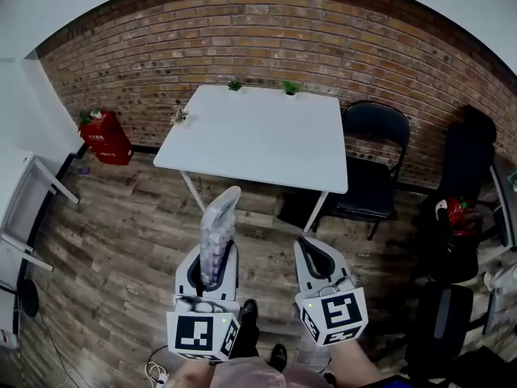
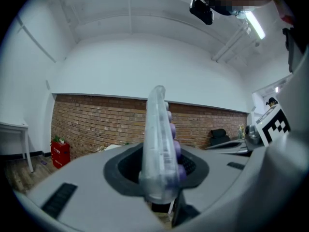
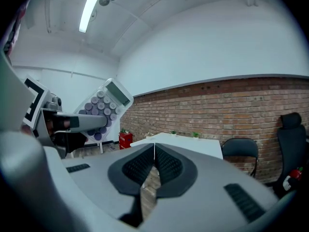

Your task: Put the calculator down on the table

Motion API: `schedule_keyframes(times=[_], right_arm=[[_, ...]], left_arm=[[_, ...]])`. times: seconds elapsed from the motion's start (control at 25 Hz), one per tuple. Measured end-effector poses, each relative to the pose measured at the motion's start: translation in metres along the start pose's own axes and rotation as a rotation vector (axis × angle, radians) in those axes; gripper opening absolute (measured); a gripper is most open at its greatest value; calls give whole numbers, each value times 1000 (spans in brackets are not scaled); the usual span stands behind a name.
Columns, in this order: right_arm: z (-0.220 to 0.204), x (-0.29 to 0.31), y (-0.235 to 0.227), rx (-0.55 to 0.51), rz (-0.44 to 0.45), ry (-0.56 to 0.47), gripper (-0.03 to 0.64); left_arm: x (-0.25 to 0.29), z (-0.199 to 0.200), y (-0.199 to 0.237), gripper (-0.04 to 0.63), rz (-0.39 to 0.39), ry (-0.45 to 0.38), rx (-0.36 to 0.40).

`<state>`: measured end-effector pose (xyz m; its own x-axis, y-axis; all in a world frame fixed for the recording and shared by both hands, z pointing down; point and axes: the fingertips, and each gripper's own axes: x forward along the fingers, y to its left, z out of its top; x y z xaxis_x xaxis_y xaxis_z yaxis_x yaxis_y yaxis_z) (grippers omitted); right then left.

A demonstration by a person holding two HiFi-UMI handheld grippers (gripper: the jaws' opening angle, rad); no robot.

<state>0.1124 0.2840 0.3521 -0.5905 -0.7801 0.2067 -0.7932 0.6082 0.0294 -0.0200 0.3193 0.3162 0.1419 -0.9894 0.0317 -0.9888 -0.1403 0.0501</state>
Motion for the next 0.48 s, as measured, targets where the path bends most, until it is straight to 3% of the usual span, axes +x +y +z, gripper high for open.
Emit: schedule_keyframes(times=[0.48], right_arm=[[43,129,-10,-17,-46,-20,3]], left_arm=[[104,14,91,132,-38,-7,-6]])
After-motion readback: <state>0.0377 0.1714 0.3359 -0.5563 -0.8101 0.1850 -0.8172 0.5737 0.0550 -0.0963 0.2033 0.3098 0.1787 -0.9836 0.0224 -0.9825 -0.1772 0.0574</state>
